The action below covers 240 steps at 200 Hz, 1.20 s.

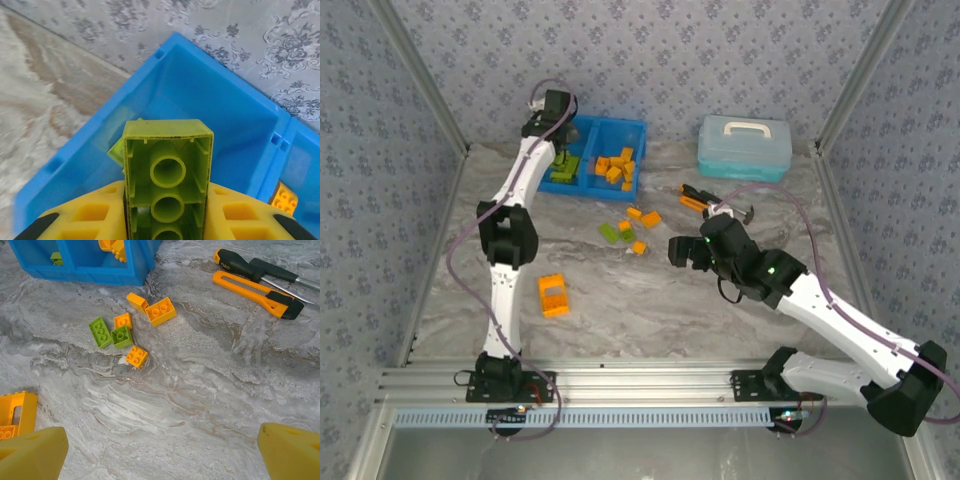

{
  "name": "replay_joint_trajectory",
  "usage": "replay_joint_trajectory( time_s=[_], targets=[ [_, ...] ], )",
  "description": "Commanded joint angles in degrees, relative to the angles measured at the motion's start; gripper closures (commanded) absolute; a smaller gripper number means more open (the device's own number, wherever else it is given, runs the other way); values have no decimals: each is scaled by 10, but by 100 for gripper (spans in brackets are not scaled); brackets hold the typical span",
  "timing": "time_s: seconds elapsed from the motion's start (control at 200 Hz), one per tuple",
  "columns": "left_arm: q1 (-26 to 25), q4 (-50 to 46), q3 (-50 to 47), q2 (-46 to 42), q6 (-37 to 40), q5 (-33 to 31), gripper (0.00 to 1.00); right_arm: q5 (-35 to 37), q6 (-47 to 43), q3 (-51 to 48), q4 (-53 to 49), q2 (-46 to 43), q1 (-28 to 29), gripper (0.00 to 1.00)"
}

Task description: Sort the legos into containers by color

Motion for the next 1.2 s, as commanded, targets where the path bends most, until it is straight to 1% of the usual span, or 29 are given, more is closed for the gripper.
replay_joint_trajectory(
  time_s=[0.0, 0.105, 0.14, 0.255, 0.365, 0.435, 0.505, 0.53, 0.61, 0.68, 0.72, 0.789, 0.854, 0.884, 0.964, 0.999, 1.039, 1.139, 1.194],
  targets=[
    [17, 29, 44, 25, -16, 50, 65, 12, 9, 18, -20, 13, 4, 0],
    [31, 85, 53, 50, -37, 87, 62, 3, 8, 30, -27, 31, 4, 0],
    [34, 92, 61, 57, -42, 94, 60, 0, 8, 36, -31, 36, 4, 0],
    [42, 98, 88, 61, -48, 127, 42, -1, 23, 41, -38, 41, 5, 0],
    [42, 71, 98, 31, -51, 150, 32, 7, 23, 41, -32, 41, 4, 0],
    [42, 37, 98, 0, -57, 158, 26, 7, 18, 46, -31, 43, 4, 0],
    [39, 8, 81, -43, -58, 156, 24, 19, 17, 51, -38, 43, 6, 0],
    [38, -20, 68, -62, -58, 153, 24, 25, 18, 48, -36, 42, 6, 0],
    [27, -48, -6, -137, -62, 133, 24, 32, 18, 40, -36, 35, 2, 0],
    [16, -85, -64, -198, -82, 138, 25, 23, 18, 35, -45, 29, -1, 0],
    [3, -96, -99, -231, -71, 142, 25, 22, -11, 32, -44, 24, -4, 0],
    [-23, -131, -170, -289, -93, 105, 24, 29, -22, 32, -55, 23, -16, 0],
    [-38, -89, -290, -354, -125, 120, 24, 24, -37, 41, -68, 27, -28, 0],
    [-47, -61, -364, -385, -150, 118, 24, 30, -41, 42, -66, 26, -29, 0],
    [-77, 77, -547, -457, -199, 130, 24, 29, -41, 33, -54, 23, -33, 0],
    [-87, 106, -593, -467, -219, 135, 24, 28, -32, 31, -52, 22, -34, 0],
    [-96, 115, -617, -462, -227, 140, 24, 25, -21, 27, -47, 22, -34, 0],
    [-114, 70, -601, -418, -218, 139, 23, 8, -2, 6, -20, 20, -35, 0],
    [-126, 63, -601, -398, -220, 131, 23, -3, 2, -4, -10, 21, -35, 0]
  ],
)
